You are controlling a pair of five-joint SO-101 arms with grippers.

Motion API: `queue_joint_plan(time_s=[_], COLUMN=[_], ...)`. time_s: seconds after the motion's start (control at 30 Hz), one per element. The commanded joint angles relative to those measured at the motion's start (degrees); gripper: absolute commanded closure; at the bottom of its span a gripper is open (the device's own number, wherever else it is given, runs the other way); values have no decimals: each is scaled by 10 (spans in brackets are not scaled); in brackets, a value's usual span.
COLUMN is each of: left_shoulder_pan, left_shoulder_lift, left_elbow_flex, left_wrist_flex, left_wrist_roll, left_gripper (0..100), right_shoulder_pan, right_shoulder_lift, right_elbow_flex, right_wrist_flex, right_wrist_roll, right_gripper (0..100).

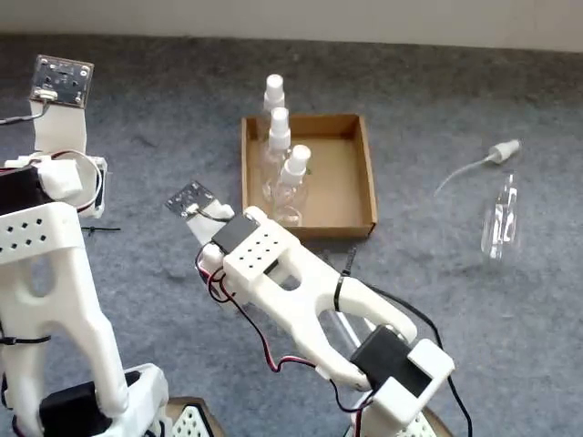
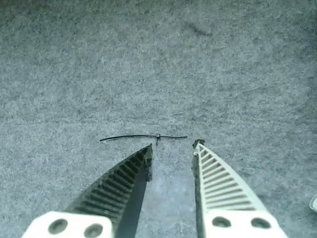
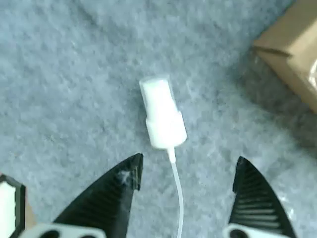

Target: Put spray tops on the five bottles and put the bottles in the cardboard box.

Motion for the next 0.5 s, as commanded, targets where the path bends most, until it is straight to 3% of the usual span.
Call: queue_joint_plan(time_s=[0.0, 0.2, 0.47], left_shoulder_pan=[-7, -3, 5], left_shoulder_lift=[-19, -19, -19], left_elbow_flex=[1, 32, 44], left_wrist_flex=[-10, -10, -5], left_wrist_roll=[-5, -5, -3], left_gripper=[870, 870, 870], right_shoulder_pan=[31, 178, 255], right_shoulder_lift=[-81, -205, -230], right_elbow_flex=[-38, 7, 240], right_wrist_flex=[87, 141, -28], right_wrist_roll=[22, 151, 187], right_gripper=[748, 748, 748])
